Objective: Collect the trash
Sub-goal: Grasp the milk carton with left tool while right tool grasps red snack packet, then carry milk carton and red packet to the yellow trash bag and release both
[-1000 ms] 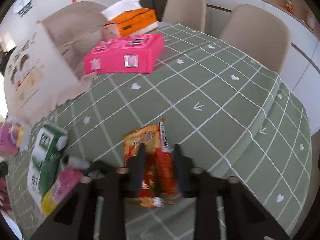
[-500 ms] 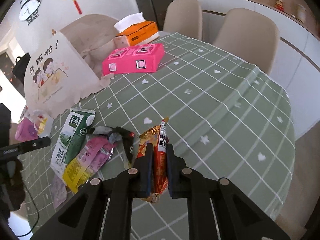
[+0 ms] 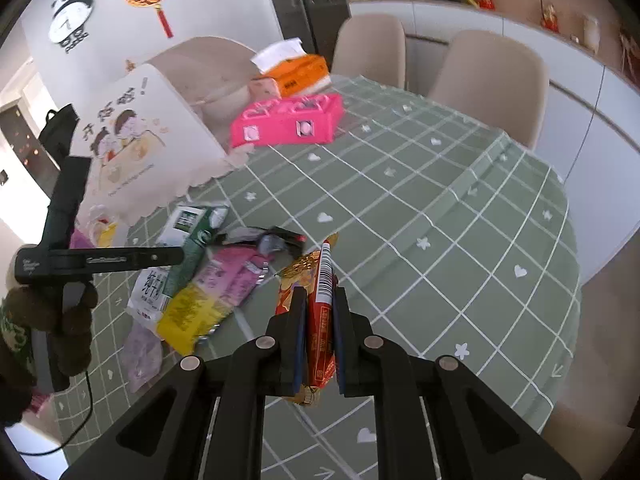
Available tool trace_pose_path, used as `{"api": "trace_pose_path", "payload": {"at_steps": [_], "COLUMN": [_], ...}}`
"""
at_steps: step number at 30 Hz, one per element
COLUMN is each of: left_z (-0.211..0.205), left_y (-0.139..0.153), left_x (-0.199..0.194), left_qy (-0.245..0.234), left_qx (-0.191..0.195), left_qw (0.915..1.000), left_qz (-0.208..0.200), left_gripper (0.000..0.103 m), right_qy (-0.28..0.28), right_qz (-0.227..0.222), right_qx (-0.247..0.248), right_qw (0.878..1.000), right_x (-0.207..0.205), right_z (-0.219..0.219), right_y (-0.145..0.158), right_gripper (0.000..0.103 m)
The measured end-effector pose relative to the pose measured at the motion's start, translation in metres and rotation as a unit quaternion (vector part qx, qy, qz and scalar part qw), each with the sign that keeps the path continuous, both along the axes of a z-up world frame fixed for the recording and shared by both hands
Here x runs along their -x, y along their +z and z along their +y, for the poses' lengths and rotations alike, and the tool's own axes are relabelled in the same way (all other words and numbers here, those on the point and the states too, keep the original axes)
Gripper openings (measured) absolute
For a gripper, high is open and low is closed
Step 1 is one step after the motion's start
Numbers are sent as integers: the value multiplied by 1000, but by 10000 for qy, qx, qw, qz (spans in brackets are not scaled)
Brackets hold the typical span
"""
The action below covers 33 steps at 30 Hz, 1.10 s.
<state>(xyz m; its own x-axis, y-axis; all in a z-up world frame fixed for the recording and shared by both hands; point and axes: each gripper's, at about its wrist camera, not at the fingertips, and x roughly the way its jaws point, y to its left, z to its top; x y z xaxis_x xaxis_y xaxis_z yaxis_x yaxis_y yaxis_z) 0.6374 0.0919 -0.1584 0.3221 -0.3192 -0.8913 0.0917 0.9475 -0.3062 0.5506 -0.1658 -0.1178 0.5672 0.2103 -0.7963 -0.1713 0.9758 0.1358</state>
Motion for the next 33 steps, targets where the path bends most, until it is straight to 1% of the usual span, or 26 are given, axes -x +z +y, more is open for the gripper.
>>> {"api": "trace_pose_path", "payload": {"at_steps": [4, 6, 8, 9, 10, 14, 17, 20, 24, 27, 30, 33], "left_z": [6, 10, 12, 13, 13, 18, 24, 25, 20, 9, -4, -21], "left_y": [19, 34, 55, 62, 75, 110, 135, 154, 168, 178, 184, 186], "left_x": [16, 27, 41, 45, 54, 78, 99, 117, 141, 161, 180, 199], "left_qy": [50, 25, -72, -104, -168, -319, -445, -646, -957, -1131, -1260, -1372], "left_qx": [53, 7, -63, -84, -143, -235, -182, 18, 195, 167, 126, 119], "left_qw": [9999, 9995, 9984, 9980, 9968, 9919, 9875, 9839, 9787, 9741, 9698, 9677], "left_qz": [-146, -305, -553, -619, -774, -1208, -1503, -1669, -1805, -1951, -2083, -2111], "left_gripper": [47, 47, 47, 47, 47, 47, 47, 47, 47, 47, 47, 47], "right_qy": [18, 11, 6, -10, -27, -163, -312, -462, -753, -948, -1023, -1115], "right_qz": [-238, -351, -466, -521, -563, -776, -975, -1156, -1349, -1324, -1387, -1477], "right_qx": [106, 155, 198, 205, 206, 193, 253, 430, 611, 465, 547, 487], "right_qw": [9997, 9993, 9987, 9984, 9982, 9967, 9944, 9913, 9861, 9856, 9835, 9815], "right_x": [18, 26, 35, 40, 44, 66, 87, 112, 147, 170, 189, 207], "right_z": [11, 16, 20, 23, 25, 35, 44, 52, 56, 49, 42, 28], "right_y": [18, 27, 36, 42, 46, 69, 88, 107, 126, 134, 139, 143], "right_gripper": [11, 11, 11, 11, 11, 11, 11, 11, 11, 11, 11, 11]}}
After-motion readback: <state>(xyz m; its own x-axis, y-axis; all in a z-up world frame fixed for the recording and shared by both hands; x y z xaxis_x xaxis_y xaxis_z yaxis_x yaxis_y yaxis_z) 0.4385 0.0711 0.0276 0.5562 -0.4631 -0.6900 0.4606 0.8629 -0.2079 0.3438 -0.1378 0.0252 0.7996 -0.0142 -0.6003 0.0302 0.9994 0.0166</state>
